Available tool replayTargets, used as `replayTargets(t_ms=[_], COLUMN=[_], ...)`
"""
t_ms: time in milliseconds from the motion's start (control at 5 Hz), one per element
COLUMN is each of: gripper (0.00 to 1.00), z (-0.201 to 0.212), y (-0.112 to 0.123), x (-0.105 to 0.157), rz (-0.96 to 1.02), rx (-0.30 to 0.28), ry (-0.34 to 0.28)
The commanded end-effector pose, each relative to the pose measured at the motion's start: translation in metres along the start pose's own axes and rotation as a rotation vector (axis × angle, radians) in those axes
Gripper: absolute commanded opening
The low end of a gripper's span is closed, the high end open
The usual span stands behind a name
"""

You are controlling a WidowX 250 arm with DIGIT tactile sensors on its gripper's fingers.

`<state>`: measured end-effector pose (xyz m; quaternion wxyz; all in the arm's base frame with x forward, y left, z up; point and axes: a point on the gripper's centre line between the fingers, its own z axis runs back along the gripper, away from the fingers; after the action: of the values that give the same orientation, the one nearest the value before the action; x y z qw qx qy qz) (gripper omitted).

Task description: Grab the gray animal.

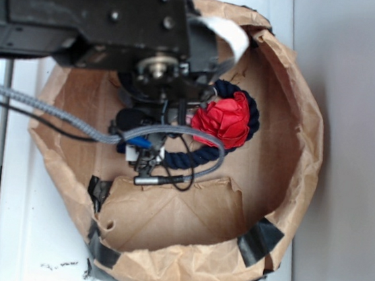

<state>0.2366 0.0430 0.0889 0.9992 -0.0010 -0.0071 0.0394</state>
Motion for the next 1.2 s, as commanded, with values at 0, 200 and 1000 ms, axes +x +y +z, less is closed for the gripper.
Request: replayTargets(t_ms=[0, 200, 1000], gripper=[1.00, 1.00, 1.00], z=[-0.006, -0.006, -0.045], y=[0.004, 0.004, 0.022], x=[0.007, 0.007, 0.028], rz=[0.012, 0.012, 0.012], rx=[-0.014, -0.014, 0.148], ry=[-0.021, -0.021, 0.015])
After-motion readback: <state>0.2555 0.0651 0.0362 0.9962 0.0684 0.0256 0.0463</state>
